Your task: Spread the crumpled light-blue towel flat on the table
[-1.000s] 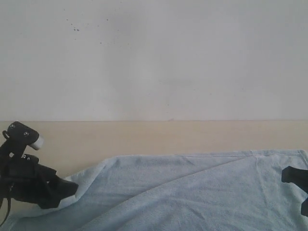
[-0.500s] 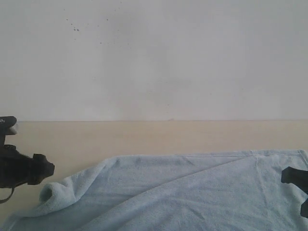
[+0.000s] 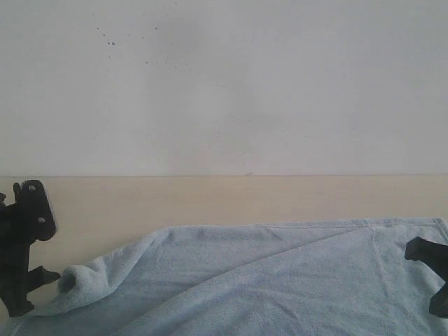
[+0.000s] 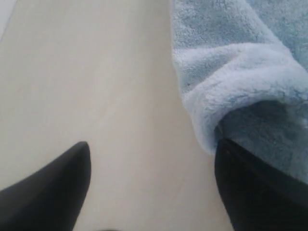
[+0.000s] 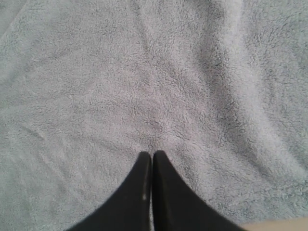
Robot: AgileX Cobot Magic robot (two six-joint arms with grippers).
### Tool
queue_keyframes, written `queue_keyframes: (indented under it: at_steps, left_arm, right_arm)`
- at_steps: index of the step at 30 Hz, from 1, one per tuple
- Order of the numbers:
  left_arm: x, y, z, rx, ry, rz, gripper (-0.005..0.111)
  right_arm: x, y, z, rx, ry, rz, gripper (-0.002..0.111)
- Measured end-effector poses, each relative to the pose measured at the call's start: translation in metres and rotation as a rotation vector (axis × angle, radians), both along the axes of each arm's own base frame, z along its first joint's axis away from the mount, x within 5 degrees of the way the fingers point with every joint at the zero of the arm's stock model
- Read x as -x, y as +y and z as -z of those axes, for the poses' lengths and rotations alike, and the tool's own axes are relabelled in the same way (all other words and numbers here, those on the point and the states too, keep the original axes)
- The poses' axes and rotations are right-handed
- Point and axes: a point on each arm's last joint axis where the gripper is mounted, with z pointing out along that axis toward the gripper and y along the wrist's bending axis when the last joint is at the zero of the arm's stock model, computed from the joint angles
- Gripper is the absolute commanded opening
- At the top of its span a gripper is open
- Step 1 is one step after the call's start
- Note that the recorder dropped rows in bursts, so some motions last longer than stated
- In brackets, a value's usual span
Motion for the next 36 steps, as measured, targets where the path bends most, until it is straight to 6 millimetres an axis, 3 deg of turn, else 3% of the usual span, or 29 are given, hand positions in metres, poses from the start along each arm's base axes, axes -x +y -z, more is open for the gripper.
queue_keyframes:
  at_steps: [11,13,19,29,36]
  left_arm:
    - [-0.001,-0.01,0.038,0.04,0.112,0.13,0.063]
    - [-0.007,-0.01,0.042,0.042,0.114,0.127,0.054]
    - [-0.029,-0.008,0.039,0.128,0.079,-0.034,0.004]
    - [-0.06,-0.008,0.011,0.14,-0.043,-0.059,0.004]
    - [-0.082,-0.003,-0.011,-0.025,-0.152,0.019,0.004]
  right_arm:
    - [0.001,0.001,0.0,-0.011,0.009,0.002,0.0]
    - [0.001,0.001,0.0,-0.011,0.009,0.002,0.0]
    - [0.0,0.001,0.0,-0.01,0.006,0.004,0.0]
    - [0.0,0.001,0.0,-0.025,0.001,0.017,0.0]
    - [0.0,0.001,-0.001,-0.027,0.001,0.019,0.0]
